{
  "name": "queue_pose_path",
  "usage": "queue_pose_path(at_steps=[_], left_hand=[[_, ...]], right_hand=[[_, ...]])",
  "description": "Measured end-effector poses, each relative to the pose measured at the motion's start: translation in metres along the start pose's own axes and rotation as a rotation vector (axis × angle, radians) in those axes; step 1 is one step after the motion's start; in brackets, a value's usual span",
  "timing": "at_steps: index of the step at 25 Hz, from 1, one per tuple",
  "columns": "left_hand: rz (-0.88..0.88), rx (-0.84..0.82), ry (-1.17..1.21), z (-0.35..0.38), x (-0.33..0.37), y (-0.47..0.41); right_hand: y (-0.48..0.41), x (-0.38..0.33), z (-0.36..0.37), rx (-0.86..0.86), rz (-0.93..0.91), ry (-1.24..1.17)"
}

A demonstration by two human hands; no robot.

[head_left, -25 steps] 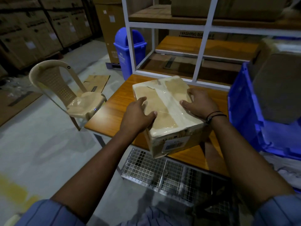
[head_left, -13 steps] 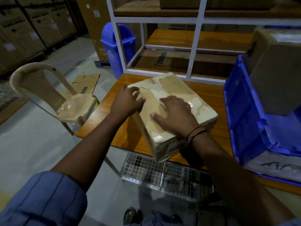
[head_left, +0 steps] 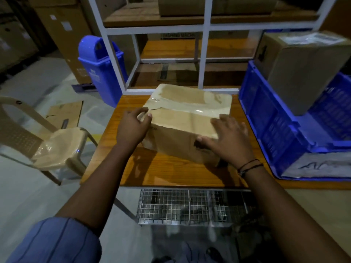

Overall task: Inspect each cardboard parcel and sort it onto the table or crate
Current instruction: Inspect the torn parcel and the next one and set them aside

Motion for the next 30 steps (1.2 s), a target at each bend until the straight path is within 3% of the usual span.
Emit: queue_pose_path(at_steps=[5,9,14,18,21,24,27,30], left_hand=[[0.043,-0.04,0.096,0.008,-0.004,0.034],[0.087,0.038,0.104,-0.001,0.002,0.046],[0.259,0.249,0.261,-0.039,0.028,0.052],[0.219,0.3,0.356,-0.053,0.046,0.051],[0.168,0.259,0.351,-0.049,0.047,0.049],[0.166,0.108,0.333,-0.044,0.045,0.049],[0.167,-0.048,0.339,-0.037,0.042,0.054],[0.174,-0.016,0.361,-0.03,0.039,0.057]], right_hand=[[0.014,0.013,0.014,0.103,0.269,-0.392],[0.02,0.01,0.01,0.225,0.253,-0.401],[0.016,0.009,-0.039,0.533,0.178,-0.445],[0.007,0.013,-0.069,0.64,0.145,-0.444],[0.006,0.015,-0.071,0.613,0.145,-0.442],[0.009,0.019,-0.066,0.529,0.128,-0.434],[0.012,0.023,-0.055,0.299,0.153,-0.407],[0.013,0.022,-0.046,0.225,0.166,-0.484]])
Point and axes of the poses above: each hand's wrist, its own y-axis away from the middle knuckle, its own z-axis out of the palm, x = y × z, the point moved 3 cm from there along -y, towards the middle knuckle, and after that the axes turned 3 degrees about -z, right-handed, at the moved point
